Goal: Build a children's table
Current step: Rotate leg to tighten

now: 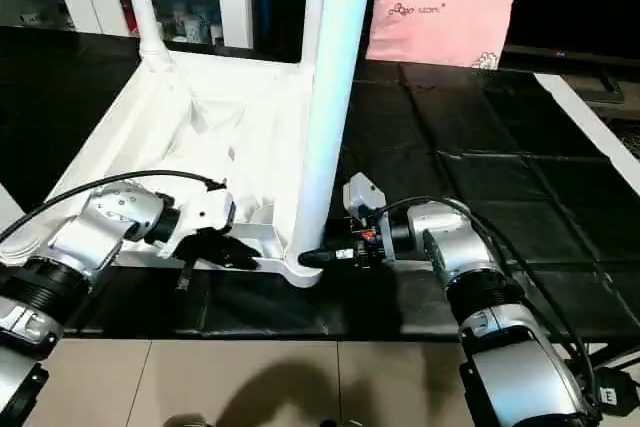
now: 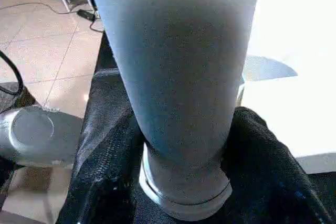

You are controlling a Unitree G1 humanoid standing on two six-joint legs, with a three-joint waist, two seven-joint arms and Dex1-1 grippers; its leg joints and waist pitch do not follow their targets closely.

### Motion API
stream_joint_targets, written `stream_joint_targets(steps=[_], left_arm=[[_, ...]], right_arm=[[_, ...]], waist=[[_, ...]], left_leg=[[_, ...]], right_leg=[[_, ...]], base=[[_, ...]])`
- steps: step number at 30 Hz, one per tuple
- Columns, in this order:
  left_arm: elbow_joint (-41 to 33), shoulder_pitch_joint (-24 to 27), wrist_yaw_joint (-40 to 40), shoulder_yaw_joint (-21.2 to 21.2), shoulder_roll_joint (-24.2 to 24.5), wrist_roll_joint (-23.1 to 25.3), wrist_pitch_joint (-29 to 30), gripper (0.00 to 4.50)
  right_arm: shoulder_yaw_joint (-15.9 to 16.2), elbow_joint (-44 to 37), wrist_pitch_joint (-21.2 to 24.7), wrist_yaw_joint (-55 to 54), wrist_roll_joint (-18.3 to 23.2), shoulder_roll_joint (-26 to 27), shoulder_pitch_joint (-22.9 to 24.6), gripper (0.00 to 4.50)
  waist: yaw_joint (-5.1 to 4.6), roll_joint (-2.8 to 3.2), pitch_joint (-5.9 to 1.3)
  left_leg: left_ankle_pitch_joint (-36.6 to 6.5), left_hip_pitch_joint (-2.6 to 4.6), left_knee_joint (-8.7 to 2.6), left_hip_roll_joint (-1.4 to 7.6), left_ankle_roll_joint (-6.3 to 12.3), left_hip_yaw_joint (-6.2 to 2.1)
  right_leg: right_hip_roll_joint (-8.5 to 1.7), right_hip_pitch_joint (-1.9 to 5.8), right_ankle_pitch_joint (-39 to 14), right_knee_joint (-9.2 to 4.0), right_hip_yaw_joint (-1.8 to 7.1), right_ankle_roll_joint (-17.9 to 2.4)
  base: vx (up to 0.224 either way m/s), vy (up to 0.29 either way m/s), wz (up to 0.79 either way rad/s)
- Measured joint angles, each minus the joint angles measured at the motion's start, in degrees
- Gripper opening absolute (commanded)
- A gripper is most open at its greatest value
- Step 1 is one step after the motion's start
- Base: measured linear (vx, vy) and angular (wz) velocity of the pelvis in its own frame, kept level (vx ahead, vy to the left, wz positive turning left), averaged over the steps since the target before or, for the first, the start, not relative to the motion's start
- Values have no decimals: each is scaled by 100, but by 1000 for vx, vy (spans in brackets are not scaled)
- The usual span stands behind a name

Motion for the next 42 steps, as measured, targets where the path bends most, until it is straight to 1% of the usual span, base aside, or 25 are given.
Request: stream_joint_targets(steps=[6,7,8,10,11,12,13,15,16,17,19,21,23,24,25,26,28,29,31,33,34,36,38,39,42], left_arm=[[0,0,142,60,-185,-22,377,0],[13,-1,322,103,-256,-4,508,0],[63,-11,670,187,-379,36,694,0],[118,-58,984,231,-481,101,873,0],[120,-64,1175,249,-571,114,1010,0],[120,-65,1216,259,-594,114,1043,0],[119,-70,1365,290,-679,112,1180,0],[130,-98,1731,392,-805,138,1477,0],[180,-158,1991,464,-885,209,1620,0],[219,-228,2160,474,-936,227,1767,0],[222,-244,2385,520,-1006,241,1878,0],[234,-254,2601,558,-1089,264,1974,0],[263,-272,2814,574,-1156,303,2020,0],[264,-278,2840,574,-1157,317,2020,0],[264,-279,2865,574,-1165,320,2019,0],[264,-279,2868,573,-1178,321,2012,0],[264,-278,2798,553,-1145,325,1925,0],[264,-277,2698,537,-1095,324,1861,0],[254,-277,2619,522,-1065,323,1807,0],[209,-275,2513,502,-1028,313,1766,0],[202,-275,2486,502,-1010,306,1740,0],[162,-275,2486,505,-981,305,1700,0],[159,-275,2486,504,-980,305,1697,0],[159,-275,2489,504,-979,307,1697,0],[159,-275,2496,504,-977,310,1697,0]], right_arm=[[-180,-266,181,-208,78,30,279,196],[-243,-373,281,-465,90,93,378,196],[-407,-574,444,-977,101,181,550,196],[-540,-731,591,-1564,102,316,660,195],[-615,-850,701,-1901,101,380,731,195],[-634,-878,730,-1981,100,398,747,195],[-696,-985,846,-2283,90,459,793,195],[-932,-1250,1128,-3129,37,805,934,195],[-1072,-1338,1223,-3701,-31,1112,948,195],[-1131,-1420,1307,-4220,-88,1310,943,195],[-1172,-1476,1367,-4774,-134,1528,929,194],[-1257,-1523,1410,-5341,-229,1805,925,194],[-1332,-1663,1517,-6134,-357,2182,937,194],[-1329,-1718,1549,-6348,-414,2278,942,194],[-1323,-1753,1579,-6444,-446,2310,943,229],[-1293,-1846,1639,-6522,-482,2311,974,264],[-1189,-2058,1675,-6533,-550,2278,1086,267],[-1079,-2225,1661,-6502,-605,2223,1211,277],[-1000,-2351,1656,-6421,-701,2140,1284,305],[-891,-2511,1664,-6297,-736,2020,1415,324],[-857,-2523,1674,-6258,-737,2003,1439,324],[-855,-2529,1682,-6230,-737,1989,1440,349],[-841,-2530,1683,-6204,-738,1996,1440,367],[-835,-2530,1683,-6204,-737,1999,1440,391],[-814,-2530,1684,-6181,-737,1998,1440,401]], waist=[[22,3,-2],[20,4,-3],[1,4,-4],[-52,8,-6],[-106,10,-9],[-125,10,-9],[-192,10,-9],[-266,15,-13],[-331,15,-13],[-362,27,-17],[-407,33,-20],[-480,52,-12],[-572,87,-5],[-594,98,-5],[-609,103,-3],[-617,103,-3],[-609,102,-3],[-587,101,-3],[-566,101,-3],[-533,99,-3],[-514,100,-3],[-481,100,-3],[-466,99,-3],[-461,100,-3],[-456,101,-3]], left_leg=[[0,2,0,-1,-1,2],[0,4,1,-1,-1,2],[3,12,1,-3,-5,4],[6,21,10,-7,-7,5],[6,26,13,-9,-7,4],[6,25,14,-9,-7,4],[6,24,13,-9,-7,1],[6,26,5,-7,-7,-9],[7,22,10,-5,-9,-16],[9,13,16,-4,-12,-30],[9,-1,18,5,-12,-63],[8,7,9,22,-11,-113],[7,14,10,56,-10,-122],[7,15,6,68,-8,-126],[6,15,4,73,-7,-127],[5,14,4,67,-5,-126],[4,15,-2,53,-3,-124],[4,14,-4,46,-3,-121],[4,19,-11,34,-3,-113],[2,21,-30,34,-6,-111],[2,18,-39,34,-6,-107],[9,-6,-45,37,-3,-103],[22,3,-42,30,17,-95],[21,4,-43,29,15,-94],[7,6,-43,30,-14,-88]], right_leg=[[-1,6,0,1,7,0],[-1,11,0,4,11,0],[0,21,1,7,17,0],[0,24,1,13,19,0],[0,26,1,12,16,1],[0,26,1,12,15,2],[0,26,2,5,10,3],[9,33,4,-13,0,6],[13,31,4,-14,-9,6],[12,21,6,-39,-35,9],[2,32,14,-106,-107,21],[5,96,22,-210,-193,32],[-2,156,24,-298,-276,34],[-3,173,24,-332,-304,34],[-3,181,25,-349,-311,34],[-5,184,27,-350,-304,33],[-14,185,52,-348,-297,30],[-21,184,105,-346,-289,22],[-42,176,147,-315,-286,10],[-47,158,139,-270,-286,-4],[-47,142,123,-250,-283,-10],[-47,92,99,-204,-276,-23],[-61,74,60,-146,-267,-31],[-61,69,57,-142,-266,-33],[-62,67,59,-141,-265,-33]], base=[[0,0,0],[0,0,0],[0,0,0],[0,0,0],[0,0,0],[0,0,0],[0,0,0],[0,0,0],[0,0,0],[0,0,0],[0,0,0],[0,0,0],[0,0,0],[0,0,0],[0,0,0],[0,0,0],[0,0,0],[0,0,0],[0,0,0],[0,0,0],[0,0,0],[0,0,0],[0,0,0],[0,0,0],[0,0,0]])
